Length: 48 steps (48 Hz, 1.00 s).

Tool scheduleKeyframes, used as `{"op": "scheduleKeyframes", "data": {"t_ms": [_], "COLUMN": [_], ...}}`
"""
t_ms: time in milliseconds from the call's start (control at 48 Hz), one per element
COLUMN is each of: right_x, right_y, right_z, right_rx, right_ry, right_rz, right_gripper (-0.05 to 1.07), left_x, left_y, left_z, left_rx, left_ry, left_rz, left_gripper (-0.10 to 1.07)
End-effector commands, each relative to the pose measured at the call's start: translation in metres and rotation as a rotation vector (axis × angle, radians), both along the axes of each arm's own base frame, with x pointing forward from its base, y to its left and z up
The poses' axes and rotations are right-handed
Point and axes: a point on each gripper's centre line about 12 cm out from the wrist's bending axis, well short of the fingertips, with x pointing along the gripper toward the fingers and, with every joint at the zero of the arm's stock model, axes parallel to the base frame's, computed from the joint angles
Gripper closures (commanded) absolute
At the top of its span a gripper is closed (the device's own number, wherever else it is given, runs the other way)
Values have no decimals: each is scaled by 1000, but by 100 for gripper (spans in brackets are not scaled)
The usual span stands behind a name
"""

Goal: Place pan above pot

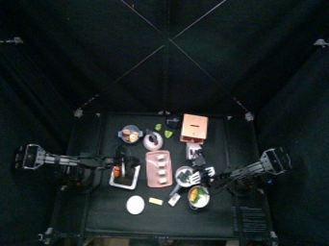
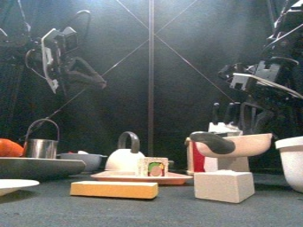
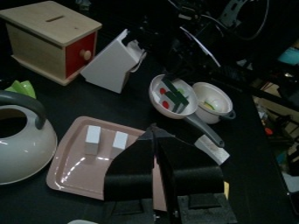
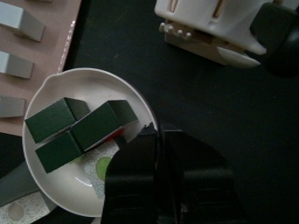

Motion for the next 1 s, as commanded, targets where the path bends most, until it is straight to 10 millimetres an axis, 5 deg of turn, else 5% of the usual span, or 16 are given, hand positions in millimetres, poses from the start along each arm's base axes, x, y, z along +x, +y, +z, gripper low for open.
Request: {"op": "scheduleKeyframes", "data": {"t_ms": [0,396,979], "right_x": [2,4,6], "right_y": [-2,0,1], "right_z": [7,5,12], "right_rx": [0,7,5], "right_ry": [-22,-5,-31], "right_rz": [-11,-5,3], "right_gripper": [66,37,36], "left_x": [2,2,2], "left_y": [0,0,0], "left_z": [6,6,6], "left_rx": [2,1,2], "left_ry": [-20,-18,-21], "left_rz": [-1,0,-1], "left_gripper": [60,60,60]}}
